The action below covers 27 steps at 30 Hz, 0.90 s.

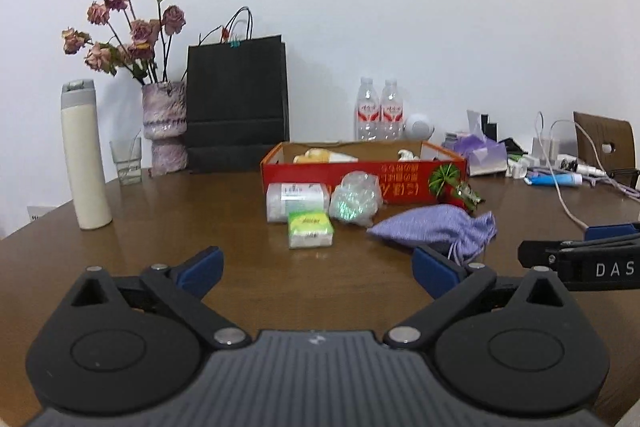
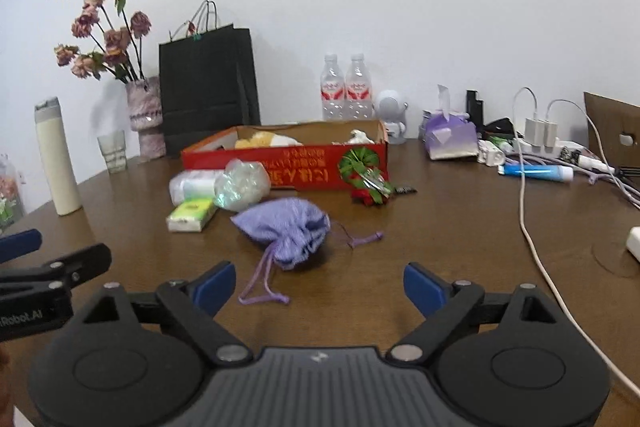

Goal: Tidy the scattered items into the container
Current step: 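Withdraw both grippers from the box back toward the table items, then grasp the green tissue pack with the left gripper while the right grasps the lavender pouch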

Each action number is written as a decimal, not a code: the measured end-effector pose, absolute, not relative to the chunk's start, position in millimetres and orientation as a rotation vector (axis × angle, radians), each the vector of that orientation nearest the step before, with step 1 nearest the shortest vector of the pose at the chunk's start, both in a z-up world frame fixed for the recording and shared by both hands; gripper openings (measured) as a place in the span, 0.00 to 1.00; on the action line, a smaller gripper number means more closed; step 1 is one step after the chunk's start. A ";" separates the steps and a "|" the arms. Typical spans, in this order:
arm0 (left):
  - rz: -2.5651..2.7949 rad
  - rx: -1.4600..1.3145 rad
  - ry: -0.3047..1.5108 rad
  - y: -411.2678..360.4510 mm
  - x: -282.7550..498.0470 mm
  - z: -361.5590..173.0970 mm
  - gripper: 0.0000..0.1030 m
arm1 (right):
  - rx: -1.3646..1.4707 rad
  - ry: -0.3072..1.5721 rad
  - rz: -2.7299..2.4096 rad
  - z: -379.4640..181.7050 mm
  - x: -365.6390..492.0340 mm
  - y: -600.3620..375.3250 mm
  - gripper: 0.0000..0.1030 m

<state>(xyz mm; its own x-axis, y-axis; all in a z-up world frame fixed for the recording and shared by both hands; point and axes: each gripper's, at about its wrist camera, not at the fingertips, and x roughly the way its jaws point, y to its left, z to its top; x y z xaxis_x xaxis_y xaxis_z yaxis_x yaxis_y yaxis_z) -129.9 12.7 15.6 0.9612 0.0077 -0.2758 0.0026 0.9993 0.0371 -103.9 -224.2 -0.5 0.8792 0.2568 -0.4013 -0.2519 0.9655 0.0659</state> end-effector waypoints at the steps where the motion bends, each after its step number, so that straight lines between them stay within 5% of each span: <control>1: 0.001 0.035 0.288 13.5 -130.4 14.4 1.00 | 0.010 0.424 0.268 -3.1 -106.4 -223.7 0.88; 27: -0.061 -0.026 0.542 25.4 -71.7 16.5 0.99 | 0.066 0.634 0.321 -12.9 -62.2 -218.2 0.89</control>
<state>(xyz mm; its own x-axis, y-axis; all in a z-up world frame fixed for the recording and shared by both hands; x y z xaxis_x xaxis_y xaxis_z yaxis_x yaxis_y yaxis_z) -71.7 25.4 16.5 0.8550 -0.0644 -0.5146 0.0508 0.9979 -0.0405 -62.2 -218.2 -12.9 0.7581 0.3146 -0.5713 -0.2744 0.9485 0.1583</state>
